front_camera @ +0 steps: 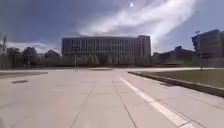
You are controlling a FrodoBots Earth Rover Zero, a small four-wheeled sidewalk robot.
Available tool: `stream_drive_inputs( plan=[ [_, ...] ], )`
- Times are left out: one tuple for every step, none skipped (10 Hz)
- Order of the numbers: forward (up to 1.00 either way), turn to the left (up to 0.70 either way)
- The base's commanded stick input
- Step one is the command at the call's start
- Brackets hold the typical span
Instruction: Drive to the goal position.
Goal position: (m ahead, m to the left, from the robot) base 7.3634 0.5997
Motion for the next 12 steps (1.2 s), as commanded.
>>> stream_drive_inputs(
  plan=[
    [0.70,0.00],
    [0.70,0.00],
    [0.70,0.00],
    [0.70,0.00],
    [0.70,0.00],
    [0.70,0.00],
    [0.70,0.00],
    [0.70,0.00],
    [0.70,0.00],
    [0.70,0.00],
    [0.70,0.00],
    [0.70,0.00]
  ],
)
